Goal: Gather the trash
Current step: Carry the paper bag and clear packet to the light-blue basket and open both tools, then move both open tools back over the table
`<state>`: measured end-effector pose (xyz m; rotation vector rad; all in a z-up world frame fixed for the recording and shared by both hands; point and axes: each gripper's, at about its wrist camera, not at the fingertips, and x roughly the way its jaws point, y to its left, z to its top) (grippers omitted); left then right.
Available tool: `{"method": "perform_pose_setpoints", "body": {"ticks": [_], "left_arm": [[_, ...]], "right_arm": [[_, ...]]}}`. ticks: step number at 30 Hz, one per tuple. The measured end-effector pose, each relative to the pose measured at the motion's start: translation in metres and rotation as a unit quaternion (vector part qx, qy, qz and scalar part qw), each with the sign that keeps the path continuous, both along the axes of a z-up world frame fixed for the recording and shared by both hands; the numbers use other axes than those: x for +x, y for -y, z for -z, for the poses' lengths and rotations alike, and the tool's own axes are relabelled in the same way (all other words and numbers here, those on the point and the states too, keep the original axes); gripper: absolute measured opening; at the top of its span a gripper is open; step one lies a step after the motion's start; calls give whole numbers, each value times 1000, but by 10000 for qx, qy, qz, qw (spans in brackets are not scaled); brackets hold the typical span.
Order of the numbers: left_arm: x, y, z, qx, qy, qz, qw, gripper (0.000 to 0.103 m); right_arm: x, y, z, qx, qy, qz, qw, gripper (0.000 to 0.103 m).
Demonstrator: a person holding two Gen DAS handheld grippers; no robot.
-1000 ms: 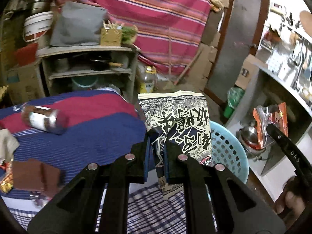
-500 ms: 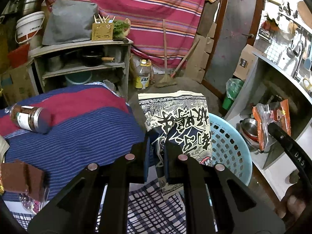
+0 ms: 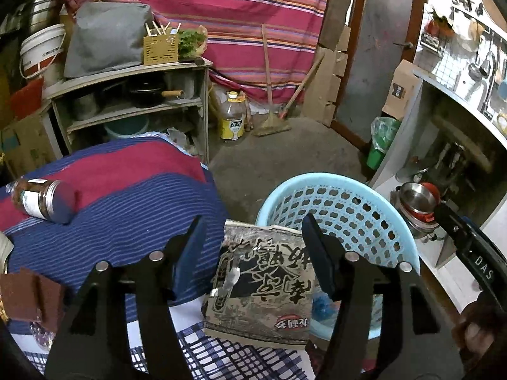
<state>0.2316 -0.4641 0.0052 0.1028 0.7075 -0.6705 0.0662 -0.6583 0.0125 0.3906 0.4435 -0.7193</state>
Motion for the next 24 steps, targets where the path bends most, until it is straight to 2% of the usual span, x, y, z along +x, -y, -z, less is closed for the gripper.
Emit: {"method": "perform_pose_setpoints", "body": {"ticks": [11, 15, 20, 24], "left_arm": [[-6, -34, -12, -216, -8, -170, 9996, 61], [-5, -59, -26, -166, 167, -332, 9992, 61], [-6, -128, -53, -190, 456, -691, 9964, 61], [-12, -214, -68, -3, 708, -1139, 9910, 61]], "right_arm": [[-1, -17, -14, -116, 191, -123, 9997, 75], [5, -29, -23, -203, 266, -279, 9991, 75], [19, -60, -38, -298, 390, -676, 9965, 76], [29, -93, -48, -550, 371, -931, 9934, 80]]}}
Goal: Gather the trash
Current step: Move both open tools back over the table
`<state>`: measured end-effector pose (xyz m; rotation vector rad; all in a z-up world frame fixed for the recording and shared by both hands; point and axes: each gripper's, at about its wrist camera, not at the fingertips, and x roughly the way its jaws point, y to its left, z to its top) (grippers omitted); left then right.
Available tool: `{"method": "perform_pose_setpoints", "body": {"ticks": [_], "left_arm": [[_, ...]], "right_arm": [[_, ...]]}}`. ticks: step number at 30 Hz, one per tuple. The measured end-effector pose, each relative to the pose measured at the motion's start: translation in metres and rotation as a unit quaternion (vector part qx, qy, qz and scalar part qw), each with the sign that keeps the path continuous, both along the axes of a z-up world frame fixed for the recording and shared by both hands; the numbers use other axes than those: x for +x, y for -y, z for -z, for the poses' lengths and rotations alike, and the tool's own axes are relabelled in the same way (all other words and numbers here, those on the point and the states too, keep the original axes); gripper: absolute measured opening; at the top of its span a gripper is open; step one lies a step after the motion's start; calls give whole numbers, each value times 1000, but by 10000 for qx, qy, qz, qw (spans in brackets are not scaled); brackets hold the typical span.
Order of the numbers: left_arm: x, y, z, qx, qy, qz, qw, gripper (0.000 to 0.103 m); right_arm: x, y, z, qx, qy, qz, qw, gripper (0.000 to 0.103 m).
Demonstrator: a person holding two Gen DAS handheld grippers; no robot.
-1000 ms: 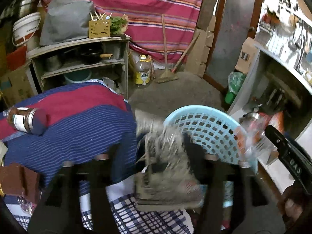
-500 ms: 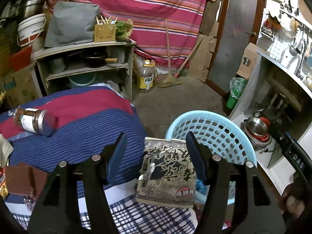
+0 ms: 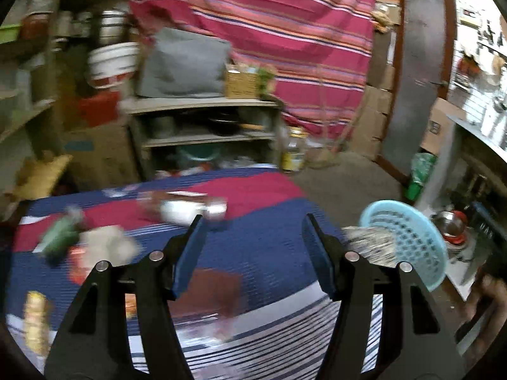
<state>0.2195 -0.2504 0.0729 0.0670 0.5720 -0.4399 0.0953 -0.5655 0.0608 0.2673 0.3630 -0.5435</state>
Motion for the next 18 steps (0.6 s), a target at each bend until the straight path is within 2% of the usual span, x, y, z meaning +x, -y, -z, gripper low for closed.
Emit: {"method": "perform_pose_setpoints", "body": {"ticks": [4, 9, 12, 15, 18], "left_arm": [[-12, -77, 1, 213, 152, -479, 9985, 61], [-14, -154, 13, 229, 156, -983, 9948, 61], [-3, -178, 33, 156, -36, -1201, 9926, 61], [10, -185, 56, 204, -254, -1224, 9919, 61], [17, -191, 77, 112, -525, -1125, 9922, 62]], "right_arm": [[9, -20, 0, -165, -164, -59, 9997, 80], [29, -43, 13, 59, -368, -442, 9983, 80], [44, -74, 17, 302, -269, -844, 9956, 80], [65, -115, 24, 485, -224, -1434, 9882, 83], [89, -171, 39, 325, -605, -2057, 9762, 83]]}}
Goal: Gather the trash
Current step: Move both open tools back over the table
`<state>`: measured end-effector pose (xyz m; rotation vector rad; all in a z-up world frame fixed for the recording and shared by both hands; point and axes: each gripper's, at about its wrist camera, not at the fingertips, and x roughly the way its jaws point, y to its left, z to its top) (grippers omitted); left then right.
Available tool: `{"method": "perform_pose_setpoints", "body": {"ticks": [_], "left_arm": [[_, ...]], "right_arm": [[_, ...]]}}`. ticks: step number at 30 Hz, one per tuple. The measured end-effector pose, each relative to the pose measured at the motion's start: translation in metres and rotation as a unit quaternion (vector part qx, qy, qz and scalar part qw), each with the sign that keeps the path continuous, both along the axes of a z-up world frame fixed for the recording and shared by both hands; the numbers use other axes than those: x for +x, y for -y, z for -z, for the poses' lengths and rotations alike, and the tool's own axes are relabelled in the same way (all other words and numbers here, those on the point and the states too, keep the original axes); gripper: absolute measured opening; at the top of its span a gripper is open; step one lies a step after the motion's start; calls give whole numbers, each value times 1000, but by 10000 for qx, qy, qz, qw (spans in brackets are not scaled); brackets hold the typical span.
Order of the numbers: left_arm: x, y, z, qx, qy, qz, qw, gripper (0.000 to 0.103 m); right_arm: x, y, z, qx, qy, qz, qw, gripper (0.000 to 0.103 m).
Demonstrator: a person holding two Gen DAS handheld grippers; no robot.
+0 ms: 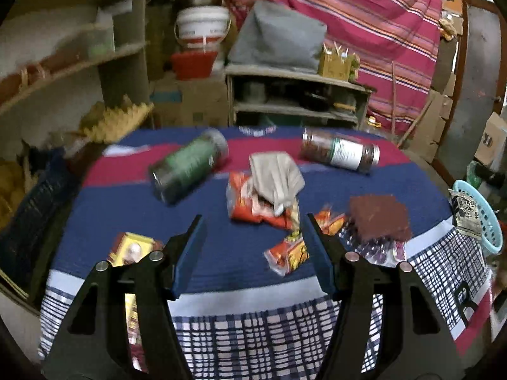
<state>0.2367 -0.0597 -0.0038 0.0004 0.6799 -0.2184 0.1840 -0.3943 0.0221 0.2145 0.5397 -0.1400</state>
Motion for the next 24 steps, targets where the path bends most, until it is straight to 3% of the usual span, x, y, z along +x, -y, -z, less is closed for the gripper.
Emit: {"method": "perform_pose_setpoints", "body": {"ticks": [4, 6, 9, 12, 14, 20, 24], "left_arm": [[11, -4, 20, 174, -209, 62, 9996, 64], [15, -6, 27, 32, -331, 127, 9994, 77], [21, -6, 35, -94, -477, 193, 9986, 82], [24, -3, 44, 223, -613, 134, 9978, 82], [24, -6, 46, 498, -626, 16, 9968, 82], [26, -18, 46, 135, -700, 57, 9974, 83], [24, -1, 48, 296, -648, 283, 9971, 83]], "right_arm": [[10, -44, 10, -306, -172, -558, 9978, 84], [15, -60, 15, -253, -270, -703, 9968, 89], [29, -92, 26, -165, -480, -1024, 9934, 90], [43, -116, 34, -436, -631, -1237, 9894, 90], [51, -121, 43, -477, -755, -1261, 9880, 90], [70, -129, 62, -833, -1105, -1288, 9820, 91], [74, -117, 65, -416, -1275, -1318, 9822, 84]]}}
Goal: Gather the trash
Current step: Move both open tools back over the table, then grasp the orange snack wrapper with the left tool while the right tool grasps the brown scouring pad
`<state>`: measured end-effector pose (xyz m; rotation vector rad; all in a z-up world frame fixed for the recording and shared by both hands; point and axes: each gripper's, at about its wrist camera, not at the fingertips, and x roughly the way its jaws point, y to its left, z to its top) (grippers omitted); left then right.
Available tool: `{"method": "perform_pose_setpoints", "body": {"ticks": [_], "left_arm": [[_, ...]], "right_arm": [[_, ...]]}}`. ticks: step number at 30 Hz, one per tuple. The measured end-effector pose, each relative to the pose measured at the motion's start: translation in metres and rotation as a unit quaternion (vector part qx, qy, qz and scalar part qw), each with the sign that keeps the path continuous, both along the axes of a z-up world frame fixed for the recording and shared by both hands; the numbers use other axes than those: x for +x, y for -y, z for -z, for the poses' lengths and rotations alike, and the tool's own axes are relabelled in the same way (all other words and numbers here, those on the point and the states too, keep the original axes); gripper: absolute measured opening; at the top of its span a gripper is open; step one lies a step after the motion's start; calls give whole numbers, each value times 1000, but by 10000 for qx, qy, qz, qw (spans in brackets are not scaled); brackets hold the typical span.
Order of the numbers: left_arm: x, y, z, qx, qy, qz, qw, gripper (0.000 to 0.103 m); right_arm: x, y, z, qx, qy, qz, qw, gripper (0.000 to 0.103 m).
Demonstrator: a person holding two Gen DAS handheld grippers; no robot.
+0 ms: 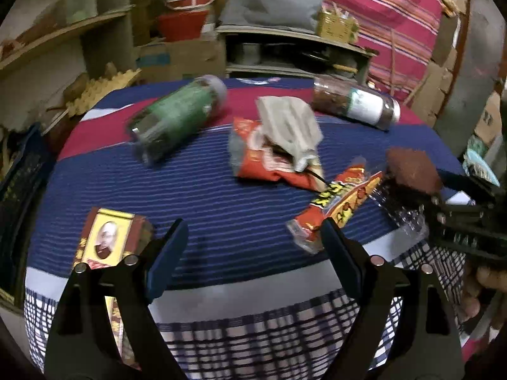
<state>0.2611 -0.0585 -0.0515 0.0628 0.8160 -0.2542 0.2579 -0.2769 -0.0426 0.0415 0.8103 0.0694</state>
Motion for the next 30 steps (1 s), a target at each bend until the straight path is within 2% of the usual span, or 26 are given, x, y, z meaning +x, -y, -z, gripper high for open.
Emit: {"method": "perform_pose_setpoints", "body": {"ticks": [4, 8, 11, 12, 14, 16, 17, 18, 19, 21, 26, 30], "left_arm": [[0, 17, 4, 141, 70, 195, 9997, 83], [-3, 20, -3, -9, 144, 356, 9993, 83], [-13, 18, -17, -126, 323, 469, 9983, 84], [-15, 17, -20, -247, 360, 479, 9979, 89], [-7, 25, -16, -387, 268, 615, 9970, 89], [5, 38, -3, -136, 143, 685, 9975, 89], [11, 45, 5, -26, 6, 718, 9974, 82], [15, 50, 13, 13, -188, 761, 9969, 65], [19, 52, 19, 7, -364, 779, 9963, 55], [19, 56, 24, 84, -358, 772, 9963, 44], [14, 54, 22, 90, -282, 662, 9974, 37], [-5, 41, -6, -149, -27, 631, 9979, 34]], "right_arm": [[-9, 13, -13, 240, 185, 104, 9995, 84], [-18, 23, -29, 471, 476, 188, 9976, 84], [-18, 30, -30, 476, 495, 269, 9973, 84], [-18, 33, -30, 523, 485, 299, 9970, 84], [-17, 37, -32, 634, 506, 363, 9960, 84], [-16, 39, -34, 674, 546, 403, 9954, 84], [-16, 40, -34, 661, 558, 409, 9954, 84], [-16, 39, -33, 652, 553, 401, 9955, 84], [-16, 39, -33, 648, 535, 401, 9957, 84], [-14, 41, -33, 617, 491, 417, 9960, 84], [-18, 49, -36, 710, 570, 500, 9946, 84], [-30, 49, -44, 699, 742, 449, 9938, 84]]}}
